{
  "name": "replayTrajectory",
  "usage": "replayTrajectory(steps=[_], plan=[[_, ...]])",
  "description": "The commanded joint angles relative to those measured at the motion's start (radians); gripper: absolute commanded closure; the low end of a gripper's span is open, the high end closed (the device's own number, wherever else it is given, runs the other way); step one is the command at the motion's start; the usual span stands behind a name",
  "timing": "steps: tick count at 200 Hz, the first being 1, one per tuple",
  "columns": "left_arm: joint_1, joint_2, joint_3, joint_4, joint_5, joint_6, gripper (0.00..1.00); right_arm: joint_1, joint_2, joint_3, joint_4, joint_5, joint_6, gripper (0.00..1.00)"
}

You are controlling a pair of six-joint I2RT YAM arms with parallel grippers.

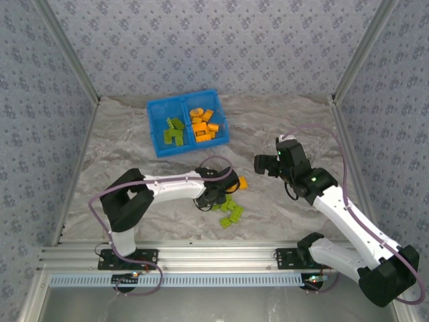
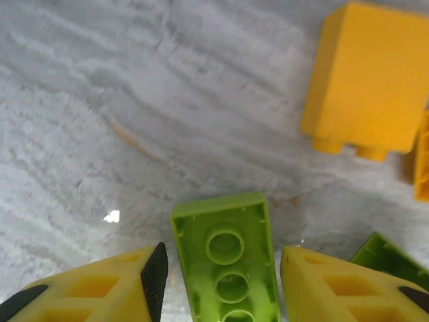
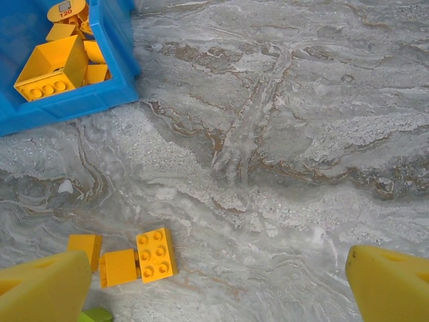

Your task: Sort the legos into containers by color

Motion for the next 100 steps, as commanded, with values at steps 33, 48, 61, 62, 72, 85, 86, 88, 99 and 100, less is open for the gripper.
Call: replayTrajectory(steps=[33, 48, 61, 62, 72, 85, 86, 88, 99, 100], plan=[[-0.014, 0.021, 0.007, -0.113, 0.015, -0.002, 0.62, -0.005, -0.018, -0.010, -0.006, 0.005, 0.039, 0.00], [-0.014, 0.002, 0.016, -0.132, -0.015, 0.009, 0.67, -0.005, -0.018, -0.008, -0.010, 0.005, 0.039, 0.00], [-0.011, -0.035, 0.038, -0.171, -0.071, 0.031, 0.70, -0.005, -0.017, -0.002, -0.019, 0.005, 0.039, 0.00], [-0.010, -0.038, 0.040, -0.174, -0.075, 0.034, 0.70, -0.005, -0.018, -0.002, -0.019, 0.005, 0.038, 0.00], [0.002, -0.076, 0.063, -0.209, -0.123, 0.065, 0.71, -0.005, -0.018, 0.004, -0.026, 0.006, 0.036, 0.00], [0.029, -0.131, 0.099, -0.251, -0.189, 0.125, 0.72, -0.005, -0.018, 0.011, -0.034, 0.007, 0.036, 0.00], [0.030, -0.135, 0.102, -0.253, -0.196, 0.130, 0.72, -0.006, -0.018, 0.013, -0.034, 0.007, 0.035, 0.00], [0.036, -0.142, 0.109, -0.260, -0.206, 0.141, 0.72, -0.005, -0.018, 0.014, -0.036, 0.006, 0.034, 0.00], [0.071, -0.189, 0.146, -0.288, -0.271, 0.206, 0.72, -0.006, -0.018, 0.015, -0.038, 0.005, 0.035, 0.00], [0.075, -0.193, 0.148, -0.289, -0.275, 0.212, 0.72, -0.006, -0.018, 0.015, -0.037, 0.005, 0.036, 0.00]])
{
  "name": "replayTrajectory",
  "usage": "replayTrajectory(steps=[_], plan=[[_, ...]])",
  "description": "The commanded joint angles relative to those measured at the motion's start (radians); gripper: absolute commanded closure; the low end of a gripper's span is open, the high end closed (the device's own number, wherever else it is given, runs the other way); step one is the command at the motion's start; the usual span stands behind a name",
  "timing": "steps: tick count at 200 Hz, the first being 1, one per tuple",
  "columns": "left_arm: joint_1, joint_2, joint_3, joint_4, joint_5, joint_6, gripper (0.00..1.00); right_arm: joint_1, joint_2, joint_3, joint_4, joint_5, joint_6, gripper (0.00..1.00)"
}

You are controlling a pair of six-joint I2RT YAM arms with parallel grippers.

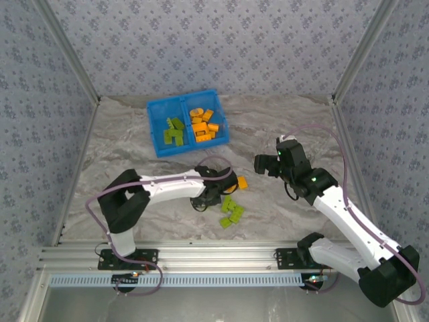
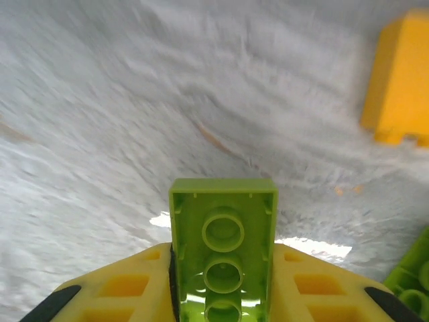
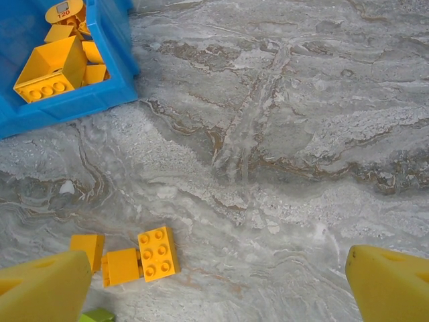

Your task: Sort the legos into containers by color

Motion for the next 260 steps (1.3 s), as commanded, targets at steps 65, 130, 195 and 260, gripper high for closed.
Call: replayTrajectory(steps=[65, 130, 195, 260], plan=[[0.421, -0.159, 0.327, -0.004, -0.287, 0.535, 0.72, -0.001, -0.023, 0.022, -0.044, -0.014, 0.036, 0.00], [0.652, 0.383, 0.937, -0.176, -0.247, 0.621, 0.72, 0.007, -0.095, 0.019, -0.125, 0.007, 0.057, 0.00], [0.711, 0.687, 1.248, -0.243, -0.233, 0.651, 0.63, 0.008, -0.155, 0.015, -0.183, 0.038, 0.060, 0.00], [0.704, 0.546, 1.223, -0.267, -0.178, 0.622, 0.44, 0.009, -0.155, 0.010, -0.161, 0.019, 0.072, 0.00]])
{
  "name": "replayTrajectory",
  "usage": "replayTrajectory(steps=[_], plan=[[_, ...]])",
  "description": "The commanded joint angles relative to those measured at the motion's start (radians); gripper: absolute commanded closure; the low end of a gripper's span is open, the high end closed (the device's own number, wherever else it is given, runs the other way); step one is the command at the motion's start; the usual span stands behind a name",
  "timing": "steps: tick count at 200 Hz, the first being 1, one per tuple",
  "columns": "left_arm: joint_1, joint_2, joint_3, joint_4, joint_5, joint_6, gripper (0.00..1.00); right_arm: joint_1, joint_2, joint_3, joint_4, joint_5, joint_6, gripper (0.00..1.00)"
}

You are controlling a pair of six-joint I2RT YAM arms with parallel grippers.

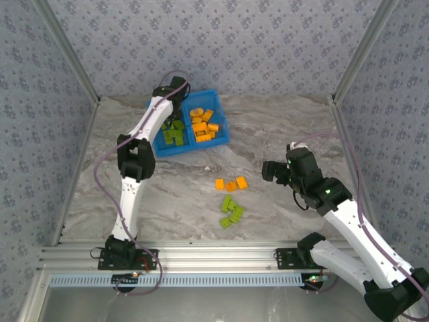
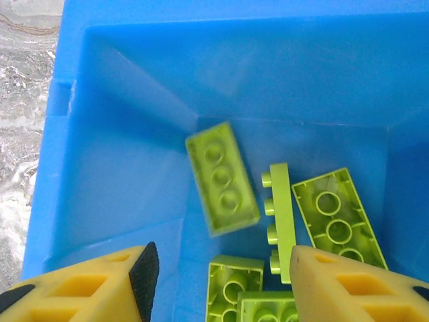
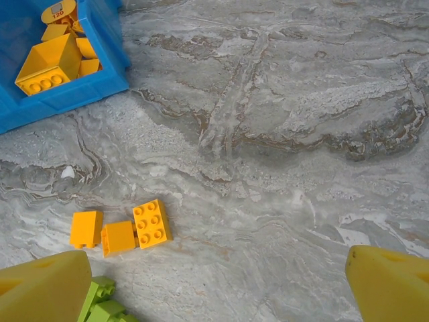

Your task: Sort the legos into containers by color

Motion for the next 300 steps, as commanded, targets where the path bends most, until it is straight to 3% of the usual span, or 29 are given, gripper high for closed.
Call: replayTrajectory(steps=[1, 25, 51, 93, 126, 169, 197, 265, 300], plan=[[-0.005, -0.141, 0.018, -0.036, 0.031, -0.015, 0.44, 0.006, -0.008, 0.010, -0.005, 0.008, 0.025, 0.00], [-0.025, -0.304, -0.098, 0.001, 0.109, -0.056, 0.44, 0.006, -0.007, 0.006, 0.006, 0.007, 0.029, 0.00], [-0.086, -0.553, -0.383, 0.147, 0.189, -0.077, 0.44, 0.006, -0.005, -0.006, 0.019, 0.011, 0.035, 0.00], [-0.259, -0.905, -0.855, 0.380, 0.352, -0.022, 0.44, 0.004, 0.014, -0.034, 0.069, 0.004, 0.036, 0.00], [-0.436, -1.045, -1.146, 0.512, 0.443, 0.016, 0.43, 0.000, 0.069, -0.030, 0.102, -0.010, 0.030, 0.00], [-0.655, -0.996, -1.284, 0.537, 0.458, -0.008, 0.36, 0.000, 0.137, -0.017, 0.152, -0.029, 0.034, 0.00], [-0.749, -0.895, -1.300, 0.564, 0.463, -0.008, 0.32, 0.000, 0.158, -0.022, 0.163, -0.036, 0.041, 0.00], [-0.792, -0.675, -1.295, 0.624, 0.513, 0.020, 0.34, -0.001, 0.146, -0.030, 0.127, -0.023, 0.043, 0.00], [-0.792, -0.656, -1.319, 0.623, 0.458, 0.014, 0.46, -0.001, 0.131, -0.051, 0.136, -0.020, 0.052, 0.00]])
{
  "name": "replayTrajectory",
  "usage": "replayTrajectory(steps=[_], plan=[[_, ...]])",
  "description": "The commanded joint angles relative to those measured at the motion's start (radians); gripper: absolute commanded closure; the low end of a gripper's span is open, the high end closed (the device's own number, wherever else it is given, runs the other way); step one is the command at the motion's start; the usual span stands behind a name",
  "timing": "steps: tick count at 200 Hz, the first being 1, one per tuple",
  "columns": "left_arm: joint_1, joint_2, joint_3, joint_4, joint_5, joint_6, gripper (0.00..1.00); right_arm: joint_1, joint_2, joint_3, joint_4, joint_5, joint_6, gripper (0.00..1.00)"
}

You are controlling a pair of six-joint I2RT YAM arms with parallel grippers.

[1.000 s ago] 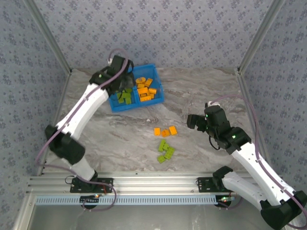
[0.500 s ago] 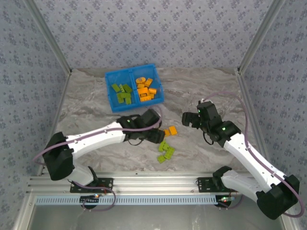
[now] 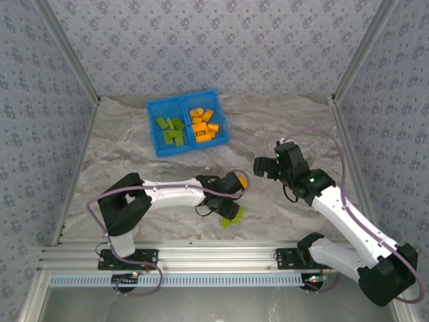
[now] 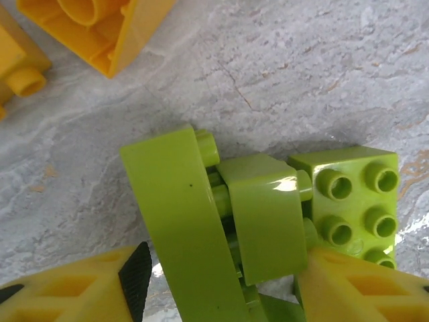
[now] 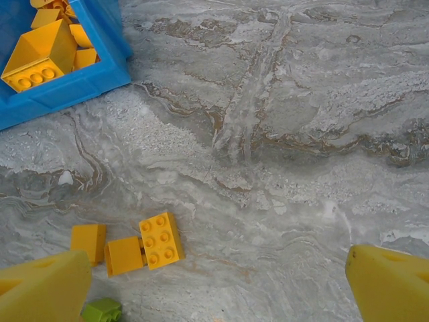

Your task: Sort the legos into containers by color

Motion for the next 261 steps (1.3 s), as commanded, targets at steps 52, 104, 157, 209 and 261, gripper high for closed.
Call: replayTrajectory(steps=[52, 104, 157, 209, 261], plan=[[-0.006, -0.007, -0.044, 0.029, -0.140, -0.010, 0.51, -0.002, -0.009, -0.010, -0.001, 0.002, 0.025, 0.00], [-0.004, -0.052, -0.098, 0.066, -0.203, -0.021, 0.55, -0.001, -0.009, -0.011, -0.005, -0.004, 0.030, 0.00], [-0.004, -0.134, -0.125, 0.067, -0.216, -0.029, 0.71, -0.001, -0.003, -0.009, 0.000, -0.010, 0.038, 0.00], [0.013, -0.171, -0.131, 0.048, -0.281, -0.056, 0.79, 0.001, 0.012, -0.002, 0.008, -0.019, 0.042, 0.00], [0.039, -0.265, -0.109, 0.030, -0.335, -0.070, 0.86, 0.000, 0.005, 0.000, -0.012, -0.010, 0.041, 0.00]])
